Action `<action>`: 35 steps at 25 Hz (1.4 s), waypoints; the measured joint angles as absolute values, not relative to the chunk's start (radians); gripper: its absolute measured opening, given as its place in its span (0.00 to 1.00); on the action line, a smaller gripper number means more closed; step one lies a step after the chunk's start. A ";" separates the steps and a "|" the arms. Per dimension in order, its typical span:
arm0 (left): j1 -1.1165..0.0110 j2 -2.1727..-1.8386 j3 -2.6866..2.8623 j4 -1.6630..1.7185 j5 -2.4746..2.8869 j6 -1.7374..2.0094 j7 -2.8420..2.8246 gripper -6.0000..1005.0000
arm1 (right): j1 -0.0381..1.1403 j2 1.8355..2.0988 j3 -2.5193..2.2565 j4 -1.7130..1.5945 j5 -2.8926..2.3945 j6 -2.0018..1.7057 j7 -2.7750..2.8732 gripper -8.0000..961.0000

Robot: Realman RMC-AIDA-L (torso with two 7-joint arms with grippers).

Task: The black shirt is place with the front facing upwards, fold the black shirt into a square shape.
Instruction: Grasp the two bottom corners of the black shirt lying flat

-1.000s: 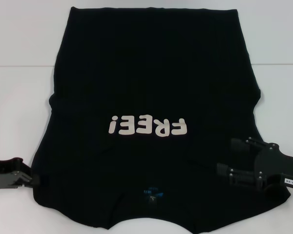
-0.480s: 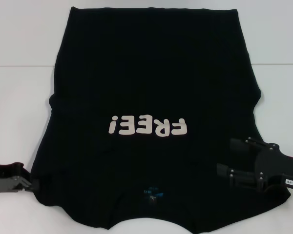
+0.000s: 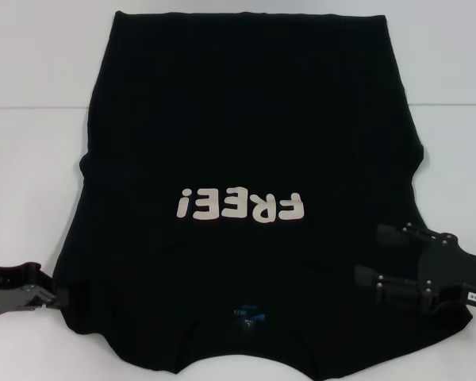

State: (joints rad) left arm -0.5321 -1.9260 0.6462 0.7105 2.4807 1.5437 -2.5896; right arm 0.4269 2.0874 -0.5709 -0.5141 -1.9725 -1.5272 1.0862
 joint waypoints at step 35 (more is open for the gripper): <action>-0.517 -1.925 0.503 0.730 2.477 1.572 -2.384 0.06 | 0.583 1.874 -0.555 -0.825 -2.570 -1.761 2.488 0.92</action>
